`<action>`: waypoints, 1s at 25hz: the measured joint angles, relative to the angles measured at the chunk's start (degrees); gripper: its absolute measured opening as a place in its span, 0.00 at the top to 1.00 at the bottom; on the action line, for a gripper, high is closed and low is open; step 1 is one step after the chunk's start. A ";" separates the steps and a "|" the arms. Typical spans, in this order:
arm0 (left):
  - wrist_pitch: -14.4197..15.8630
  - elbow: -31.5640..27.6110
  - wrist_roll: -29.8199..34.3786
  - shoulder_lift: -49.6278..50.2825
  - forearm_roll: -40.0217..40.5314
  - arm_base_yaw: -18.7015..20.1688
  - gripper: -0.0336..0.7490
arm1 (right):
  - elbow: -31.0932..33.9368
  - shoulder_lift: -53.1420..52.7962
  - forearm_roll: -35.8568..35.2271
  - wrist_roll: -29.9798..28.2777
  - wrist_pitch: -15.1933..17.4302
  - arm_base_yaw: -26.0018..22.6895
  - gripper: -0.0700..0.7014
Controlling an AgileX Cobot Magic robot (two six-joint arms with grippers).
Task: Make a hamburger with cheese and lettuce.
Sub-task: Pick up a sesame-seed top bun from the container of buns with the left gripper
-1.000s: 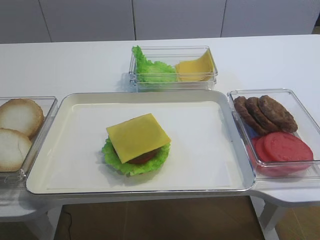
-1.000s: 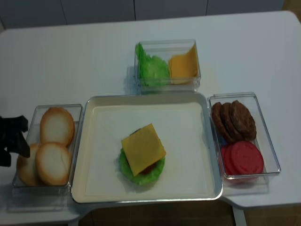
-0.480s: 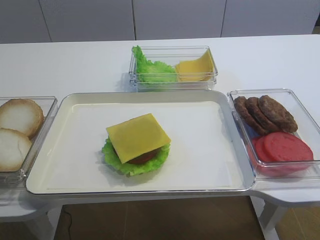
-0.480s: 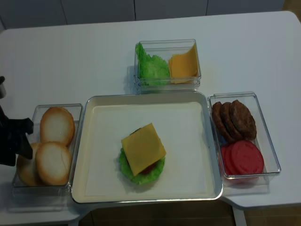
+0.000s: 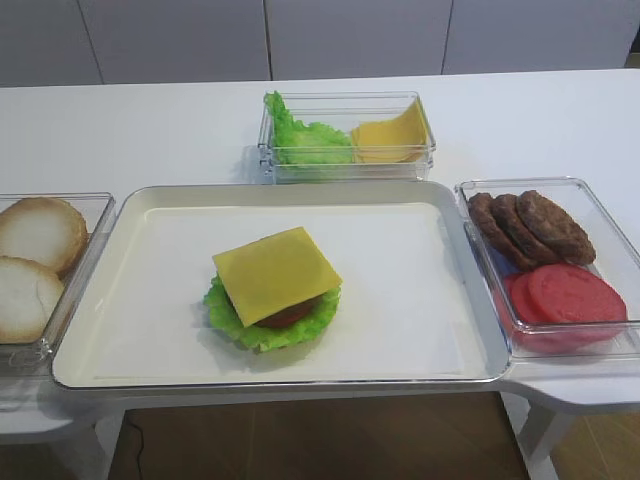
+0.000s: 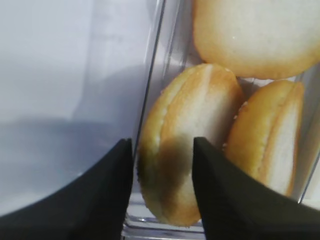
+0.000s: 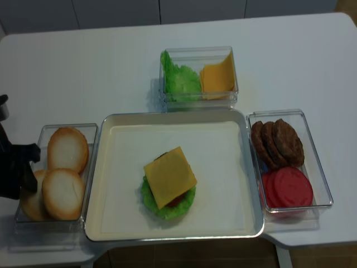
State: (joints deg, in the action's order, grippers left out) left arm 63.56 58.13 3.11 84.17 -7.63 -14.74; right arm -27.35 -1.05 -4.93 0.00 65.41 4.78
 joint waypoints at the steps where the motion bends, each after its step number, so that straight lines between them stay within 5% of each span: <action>1: -0.02 0.00 0.00 0.00 0.00 0.00 0.58 | 0.00 0.00 0.00 0.00 0.00 0.00 0.21; 25: -0.44 -0.19 0.00 0.76 0.36 0.00 0.72 | 0.00 0.00 0.00 0.39 0.00 -0.13 0.21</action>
State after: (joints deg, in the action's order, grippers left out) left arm 63.12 57.94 3.11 84.92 -7.27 -14.74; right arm -27.35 -1.05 -4.93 0.39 65.41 4.65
